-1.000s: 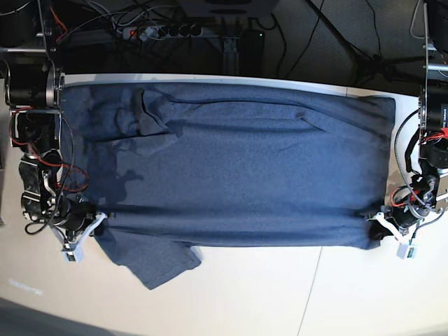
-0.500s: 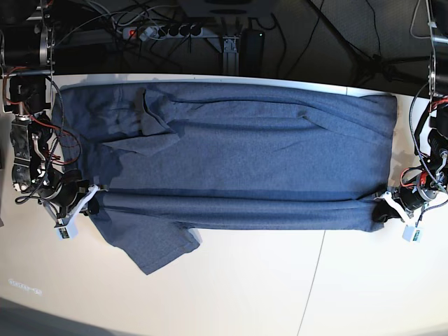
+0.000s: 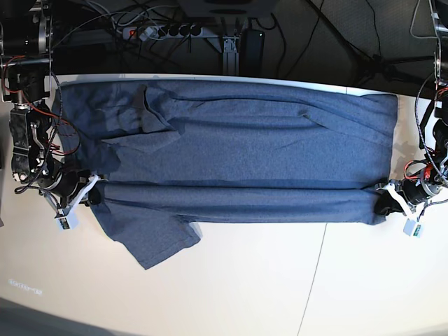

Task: Fold the T-shirt properly
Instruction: 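Grasp the opposite edge with both grippers and fold it toward the first fold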

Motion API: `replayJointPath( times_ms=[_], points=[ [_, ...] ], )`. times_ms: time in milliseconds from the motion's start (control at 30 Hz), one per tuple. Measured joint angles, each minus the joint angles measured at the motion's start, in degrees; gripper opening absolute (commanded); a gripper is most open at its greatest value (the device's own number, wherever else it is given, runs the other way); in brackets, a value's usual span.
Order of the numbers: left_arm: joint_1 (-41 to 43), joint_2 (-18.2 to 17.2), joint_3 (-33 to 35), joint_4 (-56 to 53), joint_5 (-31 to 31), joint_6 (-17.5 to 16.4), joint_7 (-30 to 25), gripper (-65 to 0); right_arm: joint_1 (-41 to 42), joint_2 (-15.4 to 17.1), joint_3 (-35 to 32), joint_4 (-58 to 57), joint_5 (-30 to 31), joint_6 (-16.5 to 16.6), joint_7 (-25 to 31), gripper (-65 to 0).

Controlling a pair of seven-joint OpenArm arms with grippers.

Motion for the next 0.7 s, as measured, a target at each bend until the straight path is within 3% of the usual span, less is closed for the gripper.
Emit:
replayJointPath(
  times_ms=[400,433,500,567,700],
  points=[
    [0.4,0.0,0.0,0.1,-0.4,0.0,0.9,-65.0,-1.7,0.2,0.1,0.3,-0.2,0.0,1.5,-65.0],
    [0.5,0.0,0.0,0.1,-0.3,0.0,0.7,-65.0,-1.7,0.2,0.1,0.3,-0.2,0.0,1.5,-62.4],
    [0.6,0.0,0.0,0.1,-0.2,0.0,0.2,-65.0,-1.7,0.2,0.1,0.3,-0.6,0.0,1.5,-46.2],
    [0.6,0.0,0.0,0.1,-0.2,0.0,0.1,-65.0,-1.7,0.3,0.1,0.3,-0.4,0.0,1.5,-34.7],
    [0.6,0.0,0.0,0.1,-0.2,0.0,0.1,-65.0,-1.7,0.3,0.2,0.3,0.5,0.0,1.5,-30.8]
  ],
)
